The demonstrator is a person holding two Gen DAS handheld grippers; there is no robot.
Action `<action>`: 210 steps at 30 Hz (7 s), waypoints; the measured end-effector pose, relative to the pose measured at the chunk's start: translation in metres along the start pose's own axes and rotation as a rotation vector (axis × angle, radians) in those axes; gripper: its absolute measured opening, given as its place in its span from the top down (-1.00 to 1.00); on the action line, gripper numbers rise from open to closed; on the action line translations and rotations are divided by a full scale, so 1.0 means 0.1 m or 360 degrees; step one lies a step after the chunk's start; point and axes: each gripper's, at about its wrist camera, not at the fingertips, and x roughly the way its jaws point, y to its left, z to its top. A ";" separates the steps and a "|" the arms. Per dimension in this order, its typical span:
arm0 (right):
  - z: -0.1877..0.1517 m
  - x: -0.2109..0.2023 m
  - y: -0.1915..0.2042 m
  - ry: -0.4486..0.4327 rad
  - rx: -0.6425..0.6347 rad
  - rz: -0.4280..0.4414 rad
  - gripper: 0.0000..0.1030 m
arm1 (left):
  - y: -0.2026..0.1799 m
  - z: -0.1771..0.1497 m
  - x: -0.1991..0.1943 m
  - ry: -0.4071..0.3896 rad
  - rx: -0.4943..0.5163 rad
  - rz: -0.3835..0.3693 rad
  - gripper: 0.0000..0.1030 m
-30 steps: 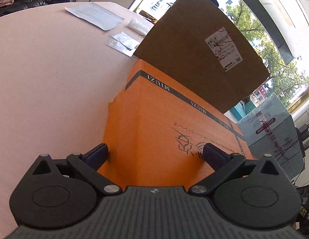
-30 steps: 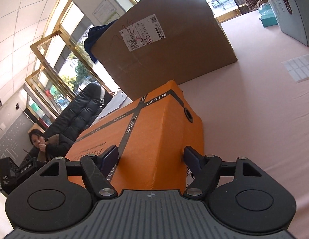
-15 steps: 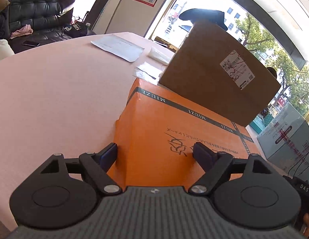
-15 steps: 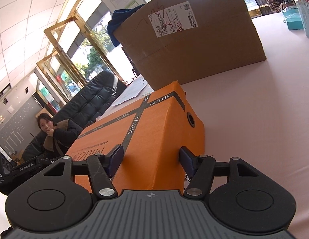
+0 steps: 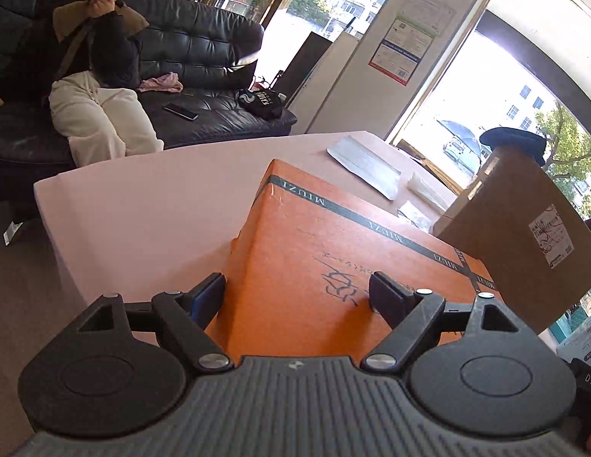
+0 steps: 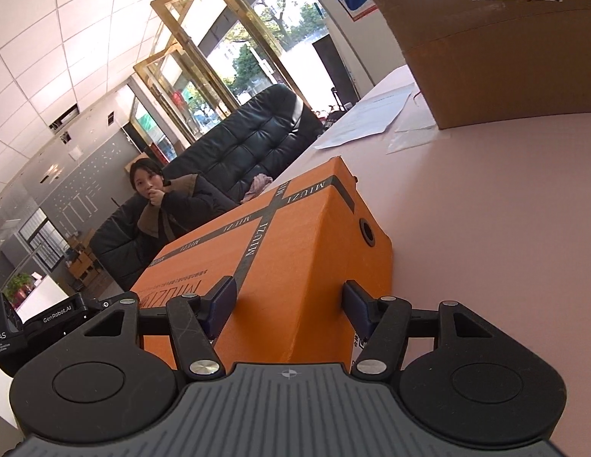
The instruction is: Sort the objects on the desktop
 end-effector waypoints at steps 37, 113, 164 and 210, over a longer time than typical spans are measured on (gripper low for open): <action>-0.43 -0.45 0.46 -0.0452 -0.0589 -0.0023 0.87 | -0.92 -0.57 -0.41 -0.0250 0.1014 0.0067 1.00; -0.69 -1.03 -2.07 -0.0230 0.0069 -0.1679 -1.00 | -3.44 -2.70 1.83 0.0288 0.1109 -0.0213 -1.00; -0.73 -1.01 -2.05 -0.0229 0.0071 -0.1670 -1.00 | -3.38 -2.65 1.64 0.0293 0.1116 -0.0218 -1.00; -0.72 -1.01 -2.05 -0.0229 0.0070 -0.1669 -1.00 | -3.40 -2.65 1.66 0.0292 0.1113 -0.0217 -1.00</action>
